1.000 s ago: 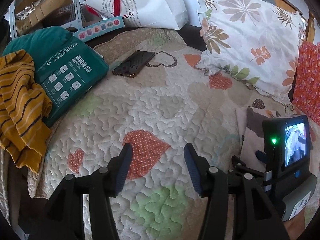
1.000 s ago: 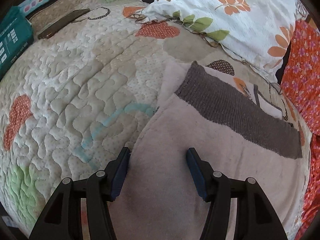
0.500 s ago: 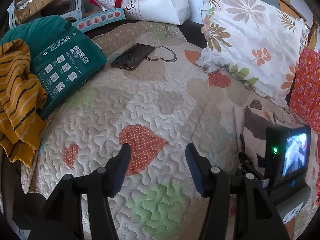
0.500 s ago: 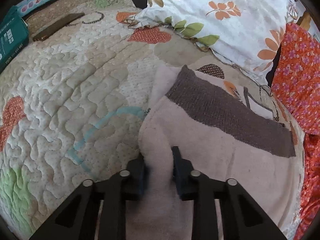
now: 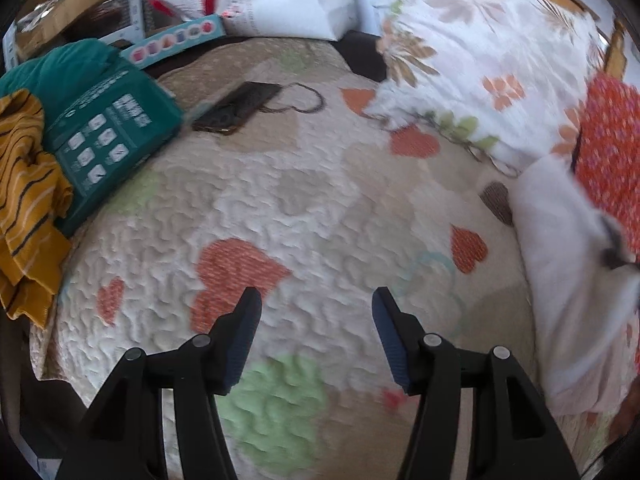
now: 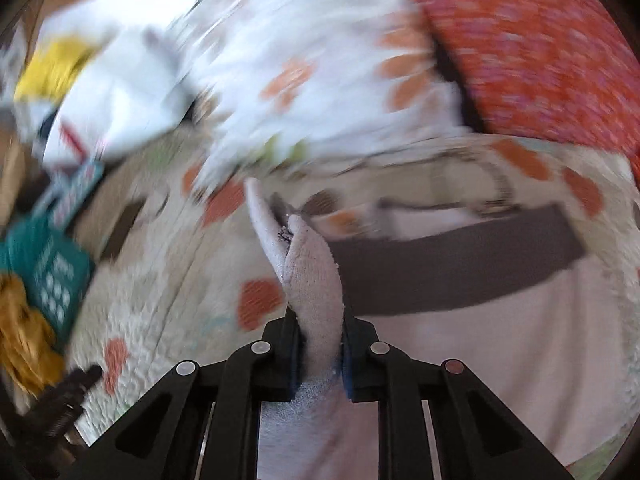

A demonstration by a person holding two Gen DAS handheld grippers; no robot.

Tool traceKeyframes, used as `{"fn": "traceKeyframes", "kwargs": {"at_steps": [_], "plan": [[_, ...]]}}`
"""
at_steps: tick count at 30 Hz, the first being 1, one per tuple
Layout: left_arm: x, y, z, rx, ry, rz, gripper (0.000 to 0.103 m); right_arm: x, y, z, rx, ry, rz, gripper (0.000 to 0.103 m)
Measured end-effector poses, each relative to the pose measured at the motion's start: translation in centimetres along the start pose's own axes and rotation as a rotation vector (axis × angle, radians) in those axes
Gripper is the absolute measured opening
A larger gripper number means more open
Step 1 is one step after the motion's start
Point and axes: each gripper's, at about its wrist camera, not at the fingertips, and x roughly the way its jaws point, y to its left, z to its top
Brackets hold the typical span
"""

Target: Fold small clothes

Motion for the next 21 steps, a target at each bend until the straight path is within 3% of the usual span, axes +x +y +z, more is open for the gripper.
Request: {"fn": "traceKeyframes", "kwargs": {"at_steps": [7,10,16,21], "plan": [[0.5,-6.8,-1.6,0.109,0.031,-0.05,0.056,-4.4,-16.2,-1.4,0.281,-0.032,-0.091,0.017],[0.7,-9.8,-2.4,0.15,0.062,-0.087,0.057,-4.2,-21.4,-3.4,0.407,-0.007,-0.058,0.017],[0.3,-15.3,-3.9,0.212,0.108,-0.163,0.057,-3.7,-24.0,-5.1,0.453,0.05,0.009,0.02],[-0.3,-18.7,-4.7,0.263,0.105,-0.202,0.057,-7.8,-25.5,-5.1,0.471,-0.03,-0.073,0.022]]}}
